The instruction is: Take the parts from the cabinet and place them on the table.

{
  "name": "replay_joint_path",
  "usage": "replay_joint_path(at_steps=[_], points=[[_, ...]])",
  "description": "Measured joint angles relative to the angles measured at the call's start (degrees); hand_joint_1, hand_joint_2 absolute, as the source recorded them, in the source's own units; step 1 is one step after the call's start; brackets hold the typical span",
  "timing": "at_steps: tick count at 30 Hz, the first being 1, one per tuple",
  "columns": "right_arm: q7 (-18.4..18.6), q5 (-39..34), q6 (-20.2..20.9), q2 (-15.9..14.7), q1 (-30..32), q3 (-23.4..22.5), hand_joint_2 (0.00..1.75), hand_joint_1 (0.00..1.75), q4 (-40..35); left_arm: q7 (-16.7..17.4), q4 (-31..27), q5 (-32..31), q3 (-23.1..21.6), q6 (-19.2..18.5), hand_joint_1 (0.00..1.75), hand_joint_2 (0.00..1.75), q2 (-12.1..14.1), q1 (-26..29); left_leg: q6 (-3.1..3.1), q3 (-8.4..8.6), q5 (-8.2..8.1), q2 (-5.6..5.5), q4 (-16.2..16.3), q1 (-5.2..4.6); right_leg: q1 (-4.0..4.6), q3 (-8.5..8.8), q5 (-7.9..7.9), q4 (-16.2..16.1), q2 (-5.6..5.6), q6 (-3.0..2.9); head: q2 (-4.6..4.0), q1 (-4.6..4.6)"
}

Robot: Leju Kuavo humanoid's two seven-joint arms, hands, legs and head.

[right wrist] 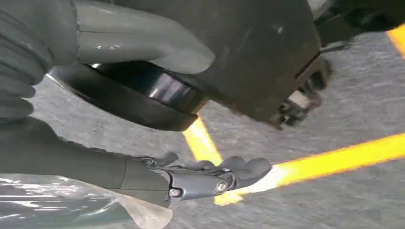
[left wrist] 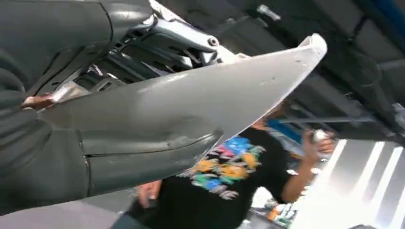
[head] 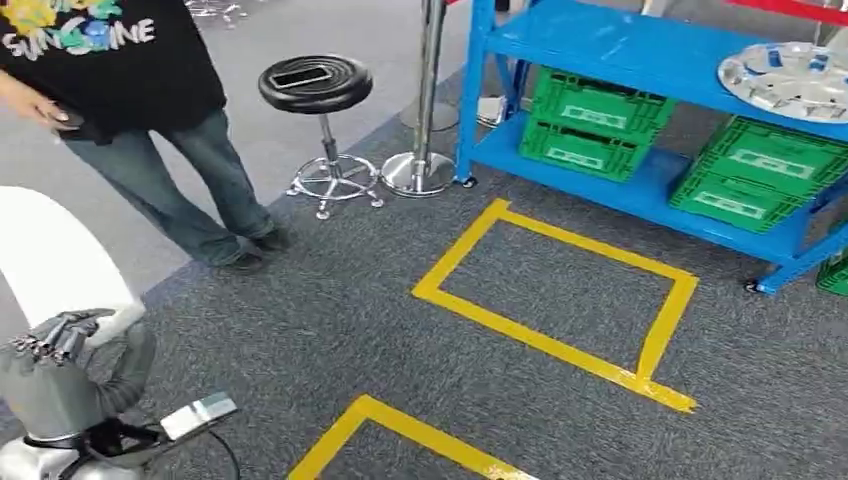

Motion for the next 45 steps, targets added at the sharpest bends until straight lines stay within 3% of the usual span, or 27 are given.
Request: replay_joint_path(at_steps=[2, 3, 5, 6, 7, 8, 11, 12, 13, 14, 16, 17, 18, 19, 21, 22, 23, 27, 29, 30, 32, 37, 38, 39, 40, 44, 45], points=[[0.00, 0.00, -0.17, -0.04, -0.60, 0.00, 1.75, 0.00, 0.09, 0.00, 0.11, -0.09, -0.37, 0.00, 1.75, 1.75, 0.09, 0.01, 0.06, 0.03, -0.03, -1.44, 0.04, -0.15, 0.15, -3.94, -1.82, 7.24, 0.43, -0.04, 0.00, 0.07], [0.02, 0.00, -0.31, -0.09, -0.66, 0.00, 1.75, 0.00, 0.13, 0.00, 0.20, -0.09, -0.55, -0.02, 1.75, 1.75, 0.13, 0.01, 0.06, 0.14, -0.03, -2.29, 0.05, -0.16, 0.16, -4.08, -0.45, 6.79, 0.48, -0.13, 0.00, 0.00], [0.22, 0.09, -0.31, -0.13, -0.60, 0.00, 1.75, 0.00, 0.20, 0.00, 0.20, -0.11, -0.79, -0.02, 1.75, 1.75, 0.20, 0.01, 0.00, 0.36, -0.06, -4.24, 0.16, -0.13, 0.10, -0.83, 5.31, -1.42, 0.91, -0.38, 0.00, 0.05], [0.22, 0.09, -0.31, -0.15, -0.52, 0.00, 1.75, 0.00, 0.26, 0.00, 0.20, -0.11, -0.83, -0.02, 1.75, 1.75, 0.20, 0.00, -0.13, 0.42, -0.15, -5.02, 0.30, -0.09, -0.04, 1.28, 8.10, -6.64, 2.23, -0.55, 0.00, 0.09], [0.26, 0.11, -0.29, -0.20, -0.42, 0.00, 1.75, 0.00, 0.41, 0.00, 0.22, -0.11, -0.85, -0.02, 1.75, 1.75, 0.22, 0.00, -0.38, 0.28, -0.23, -5.63, 0.45, -0.03, -0.22, 2.41, 7.93, -8.89, 4.97, -0.75, 0.00, 0.09], [0.26, 0.15, -0.31, -0.20, -0.28, 0.00, 1.75, 0.00, 0.61, 0.00, 0.22, -0.09, -0.85, -0.02, 1.75, 1.75, 0.24, -0.17, -0.72, -0.22, -0.32, -6.47, 1.17, -0.27, -0.53, 3.01, 7.50, -10.73, 5.50, -0.84, 0.00, 0.04], [0.33, 0.17, -0.37, -0.37, 0.03, -0.02, 1.75, 0.00, 0.63, 0.00, 0.22, -0.09, -0.85, -0.02, 1.75, 1.75, 0.31, 0.16, -1.78, -0.92, 0.34, -8.13, 0.92, 0.17, 0.01, 3.34, 7.54, -10.28, 3.95, -1.49, 0.00, 0.00], [0.31, 0.20, -0.37, -0.33, -0.02, -0.02, 1.75, 0.00, 0.63, 0.00, 0.22, -0.09, -0.85, 0.00, 1.75, 1.75, 0.37, 0.20, -1.97, -1.08, -0.08, -7.53, 1.28, 0.21, -0.50, 3.55, 7.84, -10.73, 3.10, -1.97, 0.00, 0.09], [0.35, 0.22, -0.39, -0.35, -0.08, -0.02, 1.75, 0.00, 0.63, 0.00, 0.22, -0.09, -0.88, 0.00, 1.75, 1.75, 0.39, 0.10, -2.36, -1.58, -0.98, -4.20, 2.61, -0.21, -0.41, 3.75, 7.80, -10.80, 2.51, -2.12, 0.00, -0.26], [0.33, 0.26, -0.39, -0.35, 0.08, -0.02, 1.75, 0.00, 0.63, 0.00, 0.22, -0.09, -0.90, 0.00, 1.75, 1.75, 0.39, -0.12, -2.75, -3.31, -3.04, -2.08, 6.28, -0.15, -0.34, 3.84, 7.66, -10.79, 1.63, -2.38, 0.00, -0.65], [0.33, 0.22, -0.46, -0.48, 0.23, -0.02, 1.75, 0.00, 0.63, 0.00, 0.24, -0.09, -0.90, 0.00, 1.75, 1.75, 0.42, -0.07, -3.17, -8.03, -7.21, -0.93, 16.10, 0.20, -0.20, 3.89, 7.45, -10.75, -0.19, -2.66, 0.00, -0.68], [0.35, 0.22, -0.50, -0.57, 0.20, -0.02, 1.75, 0.00, 0.63, 0.00, 0.28, -0.09, -0.90, -0.02, 1.75, 1.75, 0.42, -0.06, -3.30, -9.54, -7.87, -0.88, 19.09, 0.35, -0.16, 3.93, 7.35, -10.74, -0.99, -2.70, 0.00, -0.68], [0.35, 0.22, -0.50, -0.63, 0.21, -0.02, 1.75, 0.00, 0.63, 0.00, 0.35, -0.09, -0.88, -0.02, 1.75, 1.75, 0.44, -0.04, -3.34, -9.68, -7.16, -0.85, 19.21, 0.46, -0.12, 4.08, 7.21, -10.74, -1.76, -2.70, 0.00, -0.68], [0.35, 0.22, -0.50, -0.66, 0.23, -0.02, 1.75, 0.00, 0.63, 0.00, 0.37, -0.09, -0.88, -0.02, 1.75, 1.75, 0.44, -0.04, -3.25, -8.42, -5.15, -0.74, 16.77, 0.49, -0.07, 4.31, 7.02, -10.74, -2.54, -2.68, 0.00, -0.68], [0.37, 0.24, -0.50, -0.70, 0.23, -0.02, 1.75, 0.00, 0.63, 0.00, 0.37, -0.09, -0.88, -0.02, 1.75, 1.75, 0.55, -0.04, -2.63, -3.56, -0.20, 0.46, 7.17, 0.32, 0.05, 4.97, 6.59, -10.76, -3.79, -2.55, 0.00, -0.68], [0.37, 0.24, -0.50, -0.68, 0.24, -0.02, 1.75, 0.00, 0.66, 0.00, 0.37, -0.09, -0.88, -0.02, 1.75, 1.75, 0.59, -0.09, -1.91, -1.06, 0.59, 3.89, 2.18, -0.33, 0.10, 5.33, 6.27, -10.85, -4.34, -2.29, 0.00, -0.61], [0.35, 0.26, -0.50, -0.70, 0.22, -0.02, 1.75, 0.00, 0.74, 0.00, 0.42, -0.09, -0.90, -0.02, 1.75, 1.75, 0.59, -0.19, -1.39, -0.59, -0.24, 5.52, 1.45, -1.20, 0.55, 5.00, 6.00, -10.83, -4.91, -1.83, -0.02, -0.76], [0.57, 0.13, -0.85, -0.70, 0.01, -0.02, 1.75, 0.00, 0.74, 1.05, 0.41, -0.57, -0.90, 0.00, 1.75, 1.75, 0.76, -0.07, -0.37, -0.84, -0.04, 2.58, 0.71, -1.05, 0.63, 6.26, 5.53, -11.48, -7.46, -0.74, 0.00, -0.81], [0.52, 0.07, -1.05, -0.72, -0.04, -0.02, 1.75, 0.00, 1.11, 1.09, 0.41, -0.70, -0.98, 0.00, 1.75, 1.75, 0.76, -0.27, 0.31, -0.45, 0.31, 1.29, 0.15, -0.47, 0.29, 4.35, 2.90, -7.65, -1.18, -0.48, 0.00, -0.57], [0.44, -0.02, -1.31, -0.72, 0.00, -0.04, 1.75, 0.00, 1.38, 1.09, 0.44, -0.77, -1.14, 0.00, 1.75, 1.75, 0.72, -0.38, 0.45, -0.51, 0.26, 0.57, 0.16, -0.43, 0.22, 2.18, 0.83, -3.22, 0.07, -0.41, 0.00, -0.28], [-0.02, -0.02, -1.86, -0.96, -0.34, -0.07, 1.75, 0.00, 1.77, 1.62, 0.44, -1.29, -1.47, -0.02, 1.75, 1.75, 0.77, -0.36, 0.55, -0.48, 0.19, -0.95, 0.19, -0.48, 0.28, -2.68, -2.19, 5.83, 0.58, -0.24, 0.00, -0.19], [-0.05, -0.02, -2.01, -0.98, -0.45, -0.09, 1.75, 0.00, 1.88, 1.81, 0.46, -1.40, -1.51, -0.02, 1.75, 1.75, 0.79, -0.36, 0.56, -0.47, 0.19, -1.13, 0.20, -0.49, 0.30, -3.06, -2.22, 6.46, 0.59, -0.22, 0.00, -0.13], [-0.04, 0.04, -2.32, -1.03, -0.80, -0.09, 1.75, 0.00, 2.16, 2.18, 0.50, -1.68, -1.68, -0.02, 1.75, 1.75, 0.83, -0.38, 0.56, -0.44, 0.18, -1.59, 0.20, -0.48, 0.30, -3.74, -1.93, 7.25, 0.61, -0.19, 0.00, -0.11], [0.02, 0.24, -2.78, -1.16, -1.15, -0.11, 1.75, 0.00, 2.89, 2.67, 0.61, -1.84, -2.10, -0.02, 1.75, 1.75, 0.92, -0.38, 0.50, -0.24, 0.13, -2.92, 0.23, -0.43, 0.21, -3.25, 1.05, 4.85, 0.62, -0.16, 0.00, -0.13], [-0.11, 0.83, -3.46, -1.38, -0.93, -0.17, 1.75, 0.00, 4.55, 4.11, 0.66, -2.32, -2.67, -0.02, 1.75, 1.75, 1.16, -0.54, -0.58, -0.61, -0.40, -6.00, 1.39, -0.35, -0.58, 2.03, 7.51, -8.82, 6.89, 0.18, -0.02, 0.09], [-0.33, 1.33, -4.74, -1.38, -1.16, -0.50, 1.75, 0.00, 5.42, 6.14, 0.66, -2.51, -3.65, 0.00, 1.75, 1.75, 1.88, -0.55, -1.77, -1.76, 0.31, -8.76, 1.67, 0.19, -0.29, 3.07, 7.17, -9.69, 4.68, -1.07, 0.00, -0.04], [-0.28, 1.46, -4.94, -1.25, -1.24, -0.55, 1.75, 0.00, 5.55, 6.19, 0.66, -2.67, -3.74, 0.00, 1.75, 1.75, 2.12, -0.47, -1.95, -1.93, -0.25, -7.35, 2.19, 0.11, -0.55, 3.38, 7.32, -9.89, 3.66, -1.50, 0.00, 0.07]])
